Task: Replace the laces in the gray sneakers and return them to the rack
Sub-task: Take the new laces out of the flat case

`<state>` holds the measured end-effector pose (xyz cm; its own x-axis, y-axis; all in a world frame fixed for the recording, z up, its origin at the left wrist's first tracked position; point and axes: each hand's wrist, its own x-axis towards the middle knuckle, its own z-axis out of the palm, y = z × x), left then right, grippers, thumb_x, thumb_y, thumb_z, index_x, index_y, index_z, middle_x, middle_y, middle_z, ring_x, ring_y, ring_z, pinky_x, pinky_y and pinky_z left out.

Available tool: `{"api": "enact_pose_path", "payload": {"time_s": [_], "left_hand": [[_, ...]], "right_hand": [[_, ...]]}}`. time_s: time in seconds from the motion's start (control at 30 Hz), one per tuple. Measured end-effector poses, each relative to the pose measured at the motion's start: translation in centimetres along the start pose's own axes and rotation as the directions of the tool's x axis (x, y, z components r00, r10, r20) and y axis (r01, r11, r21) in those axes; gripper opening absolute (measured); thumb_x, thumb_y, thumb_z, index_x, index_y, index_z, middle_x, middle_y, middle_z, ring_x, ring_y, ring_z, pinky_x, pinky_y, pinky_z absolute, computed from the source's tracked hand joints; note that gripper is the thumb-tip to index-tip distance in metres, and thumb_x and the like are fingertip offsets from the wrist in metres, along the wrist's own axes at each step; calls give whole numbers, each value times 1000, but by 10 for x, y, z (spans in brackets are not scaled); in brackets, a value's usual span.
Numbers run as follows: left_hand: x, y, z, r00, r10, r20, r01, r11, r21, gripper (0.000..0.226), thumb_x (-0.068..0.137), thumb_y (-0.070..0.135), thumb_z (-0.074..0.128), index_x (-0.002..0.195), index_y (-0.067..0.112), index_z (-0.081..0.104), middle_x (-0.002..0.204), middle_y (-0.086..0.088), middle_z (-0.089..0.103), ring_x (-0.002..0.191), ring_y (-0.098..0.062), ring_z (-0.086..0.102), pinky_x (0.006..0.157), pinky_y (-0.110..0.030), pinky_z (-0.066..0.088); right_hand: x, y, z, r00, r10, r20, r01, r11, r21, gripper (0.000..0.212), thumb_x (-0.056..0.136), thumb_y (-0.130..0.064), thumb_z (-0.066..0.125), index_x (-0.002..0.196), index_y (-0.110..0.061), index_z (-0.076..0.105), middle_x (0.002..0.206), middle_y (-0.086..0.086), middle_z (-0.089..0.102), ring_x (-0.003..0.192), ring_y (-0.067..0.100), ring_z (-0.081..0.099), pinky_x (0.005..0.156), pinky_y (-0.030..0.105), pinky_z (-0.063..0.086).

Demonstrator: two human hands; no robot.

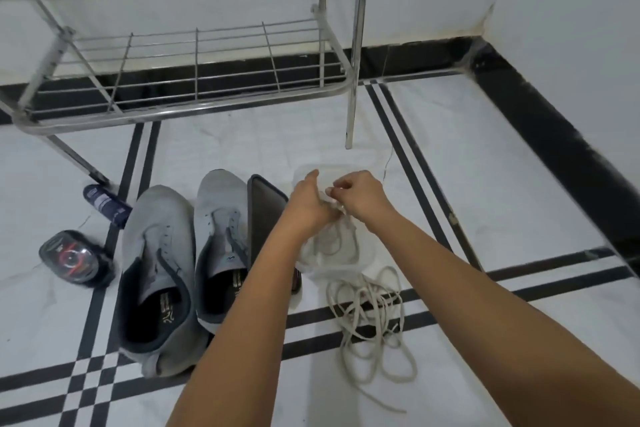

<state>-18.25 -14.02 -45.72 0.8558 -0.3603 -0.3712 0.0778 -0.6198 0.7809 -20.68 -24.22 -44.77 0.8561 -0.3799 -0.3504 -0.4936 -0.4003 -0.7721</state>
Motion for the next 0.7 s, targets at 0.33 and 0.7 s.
{"api": "enact_pose_path", "payload": {"time_s": [0.33, 0.7], "left_hand": [[-39, -42, -30, 861, -87, -501, 312, 869, 384, 43, 91, 9, 46, 130, -5, 36, 129, -25, 47, 118, -40, 44, 91, -45, 38], [-22, 34, 14, 921, 223, -320, -104, 931, 350, 23, 87, 14, 51, 106, 1, 54, 117, -15, 46, 91, -32, 52, 70, -34, 39]], "right_hand": [[-33, 47, -8, 979, -6, -204, 12, 1000, 25, 48, 93, -15, 54, 140, -10, 41, 139, 9, 46, 127, 23, 44, 101, 25, 34], [-35, 57, 5, 935, 321, 150, -302, 501, 811, 27, 98, -12, 41, 83, -9, 64, 80, 4, 64, 75, 16, 59, 68, 26, 48]]}}
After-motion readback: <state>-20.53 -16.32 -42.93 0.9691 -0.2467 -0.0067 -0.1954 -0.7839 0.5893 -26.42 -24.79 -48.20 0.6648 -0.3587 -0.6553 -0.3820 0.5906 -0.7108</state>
